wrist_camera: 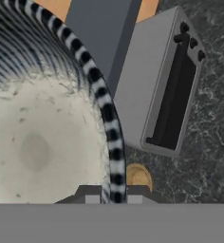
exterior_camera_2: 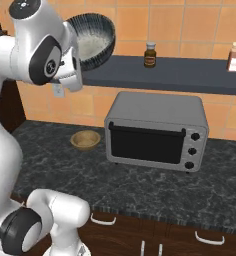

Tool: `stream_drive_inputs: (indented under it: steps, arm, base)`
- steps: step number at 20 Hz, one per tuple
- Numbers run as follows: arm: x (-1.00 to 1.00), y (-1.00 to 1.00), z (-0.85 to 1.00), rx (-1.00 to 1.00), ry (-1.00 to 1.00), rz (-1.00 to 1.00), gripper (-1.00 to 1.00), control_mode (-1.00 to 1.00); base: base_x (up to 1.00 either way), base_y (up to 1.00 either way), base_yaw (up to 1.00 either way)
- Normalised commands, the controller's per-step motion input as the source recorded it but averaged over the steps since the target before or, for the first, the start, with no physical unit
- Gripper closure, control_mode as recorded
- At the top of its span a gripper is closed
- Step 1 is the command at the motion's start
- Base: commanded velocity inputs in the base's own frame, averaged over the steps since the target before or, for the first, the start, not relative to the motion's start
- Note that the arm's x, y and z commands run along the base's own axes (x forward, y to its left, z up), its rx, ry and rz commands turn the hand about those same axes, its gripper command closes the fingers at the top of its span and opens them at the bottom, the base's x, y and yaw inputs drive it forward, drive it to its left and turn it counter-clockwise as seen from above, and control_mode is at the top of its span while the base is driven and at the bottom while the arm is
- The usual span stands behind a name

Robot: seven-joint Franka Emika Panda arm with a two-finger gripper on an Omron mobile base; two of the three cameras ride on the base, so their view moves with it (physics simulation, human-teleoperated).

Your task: Pick up the bowls on the counter and stack them on top of one another in the open cabinet. Place the smaller bowl on top of the larger bowl.

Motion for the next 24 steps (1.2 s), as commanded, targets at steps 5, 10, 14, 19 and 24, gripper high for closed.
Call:
stream_drive_inputs:
  steps: [5, 10, 14, 19, 24]
  arm:
    - [0.72, 0.00, -0.26, 0.00, 0.02, 0.02, 1.00, -1.00]
    - [0.45, -0.01, -0.40, 0.00, 0.00, 0.03, 1.00, -1.00]
    - [0.24, -0.03, -0.42, 0.00, 0.00, 0.01, 1.00, -1.00]
    - [0.18, -0.05, -0.31, 0.00, 0.00, 0.00, 1.00, -1.00]
    - [0.43, -0.12, -0.13, 0.00, 0.00, 0.00, 1.00, -1.00]
  base:
    - [0.00, 0.00, 0.00]
    - [0.00, 0.00, 0.00]
    - [0.00, 0.00, 0.00]
    - [0.00, 0.00, 0.00]
    - [0.00, 0.00, 0.00]
